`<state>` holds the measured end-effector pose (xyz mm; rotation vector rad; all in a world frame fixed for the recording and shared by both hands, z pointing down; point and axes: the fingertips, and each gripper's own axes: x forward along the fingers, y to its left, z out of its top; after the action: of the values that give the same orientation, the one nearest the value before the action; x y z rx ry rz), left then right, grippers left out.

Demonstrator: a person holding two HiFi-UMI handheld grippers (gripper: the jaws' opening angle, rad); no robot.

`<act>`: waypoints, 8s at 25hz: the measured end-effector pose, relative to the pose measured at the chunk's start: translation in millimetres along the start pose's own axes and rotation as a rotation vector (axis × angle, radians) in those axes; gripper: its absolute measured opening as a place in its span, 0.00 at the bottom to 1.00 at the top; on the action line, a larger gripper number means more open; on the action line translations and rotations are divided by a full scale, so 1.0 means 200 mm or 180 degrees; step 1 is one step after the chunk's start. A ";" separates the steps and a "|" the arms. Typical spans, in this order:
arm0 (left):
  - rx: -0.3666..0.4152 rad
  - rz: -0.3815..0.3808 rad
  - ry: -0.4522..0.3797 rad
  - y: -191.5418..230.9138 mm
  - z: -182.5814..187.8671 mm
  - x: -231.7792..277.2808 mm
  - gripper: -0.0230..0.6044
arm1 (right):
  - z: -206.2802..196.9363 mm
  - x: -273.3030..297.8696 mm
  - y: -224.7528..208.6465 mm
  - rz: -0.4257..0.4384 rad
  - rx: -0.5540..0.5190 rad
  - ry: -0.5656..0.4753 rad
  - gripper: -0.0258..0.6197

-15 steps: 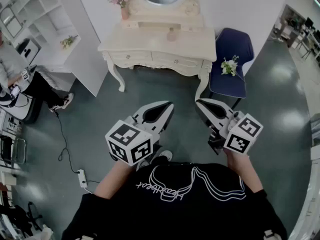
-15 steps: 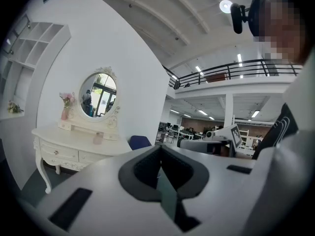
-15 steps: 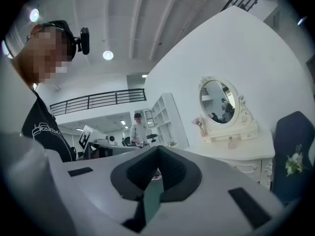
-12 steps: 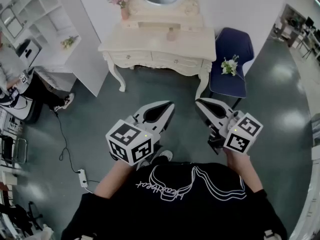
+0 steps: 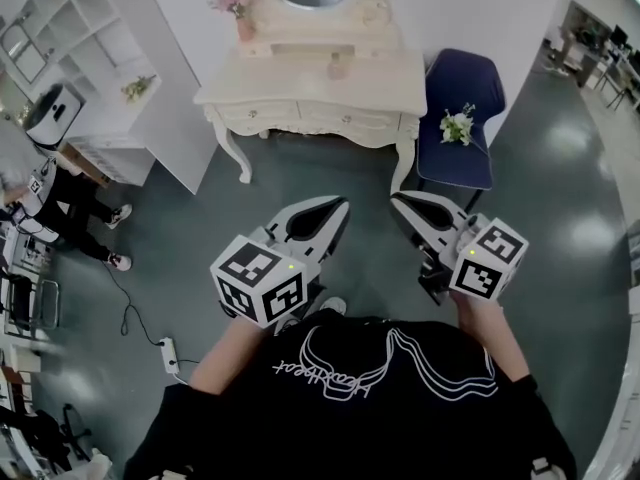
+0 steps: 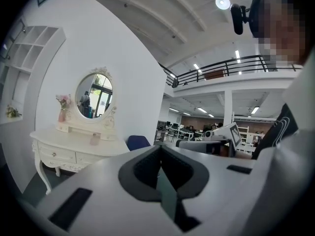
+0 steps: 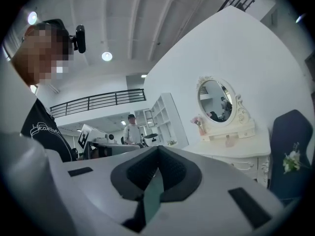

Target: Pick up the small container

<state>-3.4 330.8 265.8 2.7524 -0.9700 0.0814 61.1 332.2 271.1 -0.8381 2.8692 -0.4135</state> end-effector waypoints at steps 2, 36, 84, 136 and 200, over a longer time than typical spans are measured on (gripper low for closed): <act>0.0001 -0.0007 0.0030 0.00 -0.02 0.00 0.04 | 0.00 0.00 0.00 0.0021 0.0027 -0.0005 0.05; -0.0332 -0.0176 0.0440 1.26 0.16 0.88 0.04 | 0.19 0.88 -1.25 -0.0355 0.0439 0.0013 0.05; -0.1084 0.0484 0.0945 2.85 -0.05 1.92 0.04 | -0.06 1.96 -2.99 -0.0421 0.0170 0.0904 0.38; -0.1273 0.0596 0.1075 2.99 -0.19 1.86 0.04 | -0.36 2.16 -3.20 -0.0854 -0.0576 0.1352 0.25; -0.0653 0.0113 0.0506 2.38 0.24 1.52 0.04 | 0.21 1.65 -2.30 -0.0796 -0.0508 0.0771 0.25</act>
<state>-64.9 -225.9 346.6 2.5007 -0.9291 0.1923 26.1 -228.6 351.4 -1.2645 3.0587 -0.3345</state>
